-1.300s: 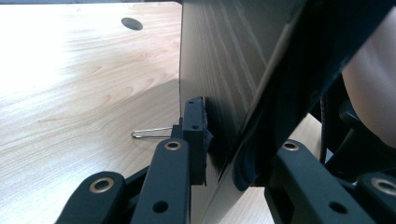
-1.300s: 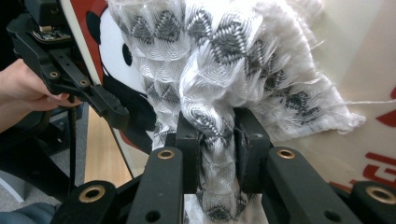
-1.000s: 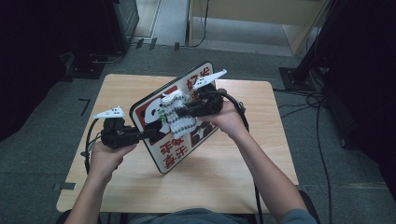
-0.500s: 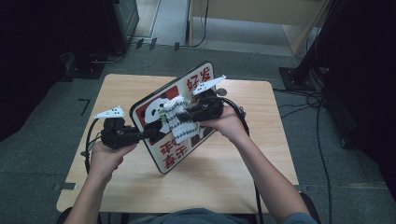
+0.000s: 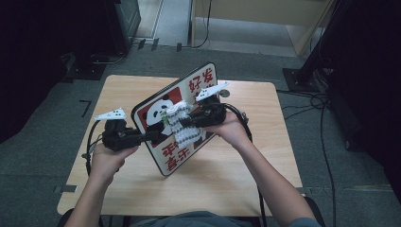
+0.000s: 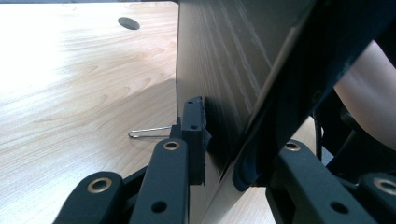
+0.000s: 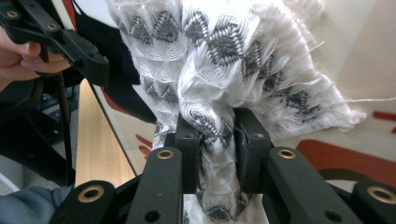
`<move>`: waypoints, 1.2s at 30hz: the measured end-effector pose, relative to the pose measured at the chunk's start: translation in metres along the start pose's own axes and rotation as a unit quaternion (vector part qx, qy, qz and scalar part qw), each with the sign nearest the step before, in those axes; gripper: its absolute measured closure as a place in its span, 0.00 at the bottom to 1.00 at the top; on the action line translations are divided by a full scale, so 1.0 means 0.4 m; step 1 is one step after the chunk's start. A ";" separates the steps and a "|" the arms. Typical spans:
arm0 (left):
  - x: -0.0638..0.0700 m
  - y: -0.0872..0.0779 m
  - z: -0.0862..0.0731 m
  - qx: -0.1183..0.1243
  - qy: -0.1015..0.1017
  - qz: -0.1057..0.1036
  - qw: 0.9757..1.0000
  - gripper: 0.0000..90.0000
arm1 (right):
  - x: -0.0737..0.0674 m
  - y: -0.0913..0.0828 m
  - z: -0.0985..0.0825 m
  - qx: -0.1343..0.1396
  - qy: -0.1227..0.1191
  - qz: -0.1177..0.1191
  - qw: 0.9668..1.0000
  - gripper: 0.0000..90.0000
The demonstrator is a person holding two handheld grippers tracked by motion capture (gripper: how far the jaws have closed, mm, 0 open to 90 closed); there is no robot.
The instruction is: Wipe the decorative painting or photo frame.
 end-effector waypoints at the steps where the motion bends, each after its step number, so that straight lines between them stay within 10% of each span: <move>1: 0.000 0.000 0.000 0.000 0.000 0.000 1.000 0.84 | 0.000 0.001 -0.002 -0.001 0.000 -0.001 1.000 0.83; 36: 0.002 0.000 -0.001 0.001 -0.003 -0.004 1.000 0.83 | 0.008 0.046 -0.117 -0.014 0.009 -0.014 1.000 0.83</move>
Point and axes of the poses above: each handheld gripper's, and its own axes: y roughly forward along the jaws, z roughly out of its top, x roughly to its right, the point moved 9 cm from there along y, roughly forward along the jaws
